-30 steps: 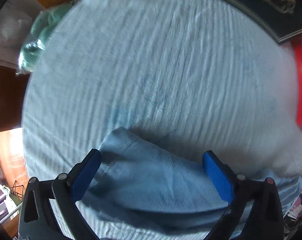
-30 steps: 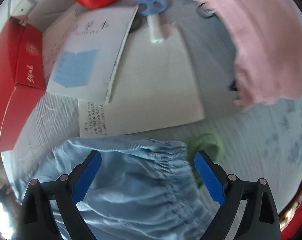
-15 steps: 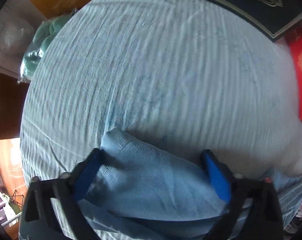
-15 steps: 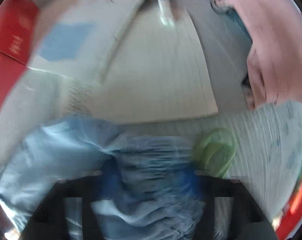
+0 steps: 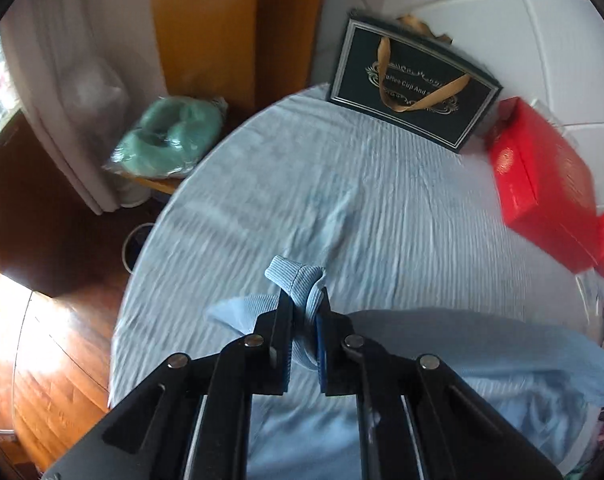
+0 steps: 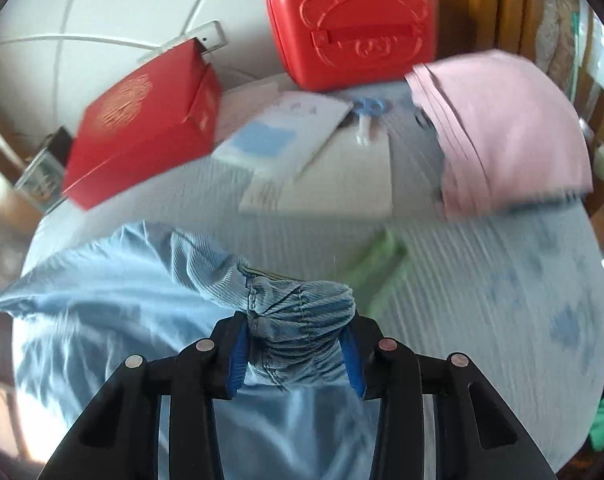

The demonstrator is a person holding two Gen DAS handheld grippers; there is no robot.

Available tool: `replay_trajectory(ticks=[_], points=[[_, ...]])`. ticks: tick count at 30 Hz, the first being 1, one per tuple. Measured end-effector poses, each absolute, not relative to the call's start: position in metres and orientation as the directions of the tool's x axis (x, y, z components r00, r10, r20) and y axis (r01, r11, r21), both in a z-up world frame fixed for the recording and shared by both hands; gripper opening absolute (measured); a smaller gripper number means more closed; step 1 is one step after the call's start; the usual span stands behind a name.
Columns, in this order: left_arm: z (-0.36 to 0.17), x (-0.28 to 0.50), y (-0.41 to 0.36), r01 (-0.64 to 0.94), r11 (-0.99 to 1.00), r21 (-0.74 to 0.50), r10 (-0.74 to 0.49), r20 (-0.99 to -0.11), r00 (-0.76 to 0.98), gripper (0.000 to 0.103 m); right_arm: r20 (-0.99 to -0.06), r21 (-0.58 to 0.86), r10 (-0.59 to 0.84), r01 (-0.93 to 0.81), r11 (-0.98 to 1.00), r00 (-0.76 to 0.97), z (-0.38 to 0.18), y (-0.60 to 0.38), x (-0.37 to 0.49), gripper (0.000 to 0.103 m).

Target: Fold clothes

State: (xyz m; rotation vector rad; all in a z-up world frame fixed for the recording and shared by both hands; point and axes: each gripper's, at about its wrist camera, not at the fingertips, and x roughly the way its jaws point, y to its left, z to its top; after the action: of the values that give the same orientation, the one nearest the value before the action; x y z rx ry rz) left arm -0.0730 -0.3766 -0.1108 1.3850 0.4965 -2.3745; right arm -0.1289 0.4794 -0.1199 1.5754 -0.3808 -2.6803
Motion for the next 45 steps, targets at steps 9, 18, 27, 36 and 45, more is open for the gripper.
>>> replay_trajectory(ticks=[9, 18, 27, 36, 45], points=[[-0.187, 0.026, -0.366, 0.539, -0.84, -0.071, -0.067, -0.97, -0.234, 0.012, -0.921, 0.264, -0.204, -0.146, -0.953, -0.331, -0.177, 0.501, -0.032, 0.039], [-0.14, 0.046, -0.358, 0.563, -0.818, -0.119, -0.067, -0.952, -0.299, 0.073, -0.928, 0.259, -0.196, -0.173, -0.95, -0.316, -0.15, 0.505, -0.02, 0.067], [-0.147, 0.022, -0.349, 0.571, -0.811, -0.129, -0.072, -0.946, -0.315, 0.074, -0.914, 0.304, -0.186, -0.304, -0.903, -0.361, -0.129, 0.528, 0.0, 0.078], [-0.206, 0.006, -0.337, 0.561, -0.827, -0.045, -0.067, -0.982, -0.177, 0.074, -0.896, 0.429, -0.308, -0.442, -0.788, -0.32, -0.172, 0.513, -0.009, 0.079], [-0.222, 0.011, -0.328, 0.517, -0.855, 0.051, -0.131, -0.984, -0.12, 0.074, -0.942, -0.01, 0.084, -0.221, -0.975, -0.326, -0.141, 0.445, -0.044, 0.014]])
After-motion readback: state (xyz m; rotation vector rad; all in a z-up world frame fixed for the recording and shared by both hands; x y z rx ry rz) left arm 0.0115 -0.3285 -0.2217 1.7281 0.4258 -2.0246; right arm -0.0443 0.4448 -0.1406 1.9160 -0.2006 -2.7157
